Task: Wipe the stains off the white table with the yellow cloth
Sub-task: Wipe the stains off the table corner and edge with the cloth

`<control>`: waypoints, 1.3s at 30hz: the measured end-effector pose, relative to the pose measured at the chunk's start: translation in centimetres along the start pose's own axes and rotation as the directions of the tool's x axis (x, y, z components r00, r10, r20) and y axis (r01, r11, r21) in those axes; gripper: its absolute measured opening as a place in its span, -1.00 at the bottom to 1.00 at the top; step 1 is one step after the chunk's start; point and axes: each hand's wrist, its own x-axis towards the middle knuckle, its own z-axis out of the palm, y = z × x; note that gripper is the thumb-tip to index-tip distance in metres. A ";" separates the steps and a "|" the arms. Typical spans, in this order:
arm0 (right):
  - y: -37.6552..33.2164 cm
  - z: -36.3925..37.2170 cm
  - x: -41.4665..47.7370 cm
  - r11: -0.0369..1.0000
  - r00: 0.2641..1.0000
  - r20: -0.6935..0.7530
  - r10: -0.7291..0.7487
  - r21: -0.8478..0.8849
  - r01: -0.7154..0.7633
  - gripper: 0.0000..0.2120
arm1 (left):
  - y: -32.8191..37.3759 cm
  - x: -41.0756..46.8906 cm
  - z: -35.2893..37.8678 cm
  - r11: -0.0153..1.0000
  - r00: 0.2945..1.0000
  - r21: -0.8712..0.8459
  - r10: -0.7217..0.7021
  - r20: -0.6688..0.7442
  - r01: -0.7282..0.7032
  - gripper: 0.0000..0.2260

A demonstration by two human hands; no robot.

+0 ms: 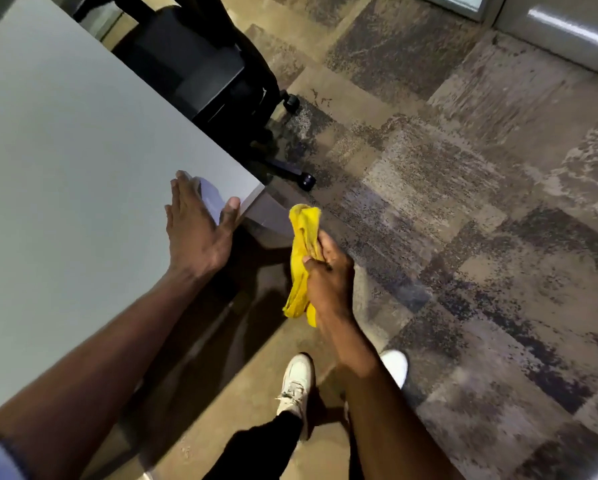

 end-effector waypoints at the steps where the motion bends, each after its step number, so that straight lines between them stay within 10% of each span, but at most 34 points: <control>1: -0.4 -1.0 0.3 1.000 1.000 0.026 -0.010 -0.014 0.011 -0.43 | 0.2 0.0 -0.1 1.000 1.000 0.005 -0.015 -0.006 0.015 -0.23; 25: -9.0 -3.8 12.6 0.994 0.917 0.397 0.037 -0.109 0.007 -0.26 | 4.3 0.6 0.0 0.971 0.974 -0.081 -0.226 -0.019 0.224 -0.15; 39: -10.4 0.5 12.9 0.945 0.691 0.719 -0.073 -0.172 0.279 -0.33 | 5.9 1.3 -1.0 0.946 0.948 -0.058 -0.316 0.035 0.318 -0.14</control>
